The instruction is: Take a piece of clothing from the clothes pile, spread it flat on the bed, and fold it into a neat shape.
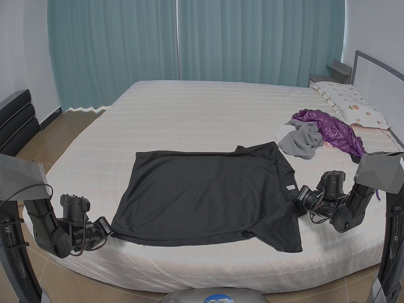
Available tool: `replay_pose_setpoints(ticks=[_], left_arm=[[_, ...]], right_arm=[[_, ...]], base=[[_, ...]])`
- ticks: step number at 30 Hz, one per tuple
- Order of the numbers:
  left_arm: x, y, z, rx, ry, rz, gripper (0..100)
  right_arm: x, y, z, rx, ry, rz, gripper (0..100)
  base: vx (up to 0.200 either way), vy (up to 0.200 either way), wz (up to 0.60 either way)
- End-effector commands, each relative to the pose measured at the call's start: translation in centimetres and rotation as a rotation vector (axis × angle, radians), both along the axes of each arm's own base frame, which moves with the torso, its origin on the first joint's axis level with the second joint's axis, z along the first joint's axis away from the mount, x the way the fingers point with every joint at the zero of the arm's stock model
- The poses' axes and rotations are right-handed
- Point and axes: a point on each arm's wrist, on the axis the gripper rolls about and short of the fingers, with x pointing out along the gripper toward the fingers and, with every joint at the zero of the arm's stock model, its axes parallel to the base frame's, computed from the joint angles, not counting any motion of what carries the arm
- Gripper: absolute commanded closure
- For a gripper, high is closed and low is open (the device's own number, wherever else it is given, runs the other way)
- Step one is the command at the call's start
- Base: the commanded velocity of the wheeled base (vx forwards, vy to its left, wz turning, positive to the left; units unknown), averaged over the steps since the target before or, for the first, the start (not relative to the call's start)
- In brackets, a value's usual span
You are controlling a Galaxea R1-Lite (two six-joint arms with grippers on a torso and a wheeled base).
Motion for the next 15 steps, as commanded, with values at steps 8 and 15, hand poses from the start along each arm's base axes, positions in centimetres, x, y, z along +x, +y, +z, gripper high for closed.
replay_pose_setpoints(ticks=[8, 15], left_arm=[[0.0, 0.0, -0.1, -0.005, 0.007, 0.002, 100], [-0.2, 0.0, -0.1, -0.005, 0.008, 0.002, 100]], right_arm=[[-3.6, -1.4, 2.9, 0.048, -0.068, 0.046, 0], [-8.8, -1.3, 1.6, 0.052, 0.075, 0.19, 0]], base=[[0.0, 0.0, 0.0], [0.0, 0.0, 0.0]])
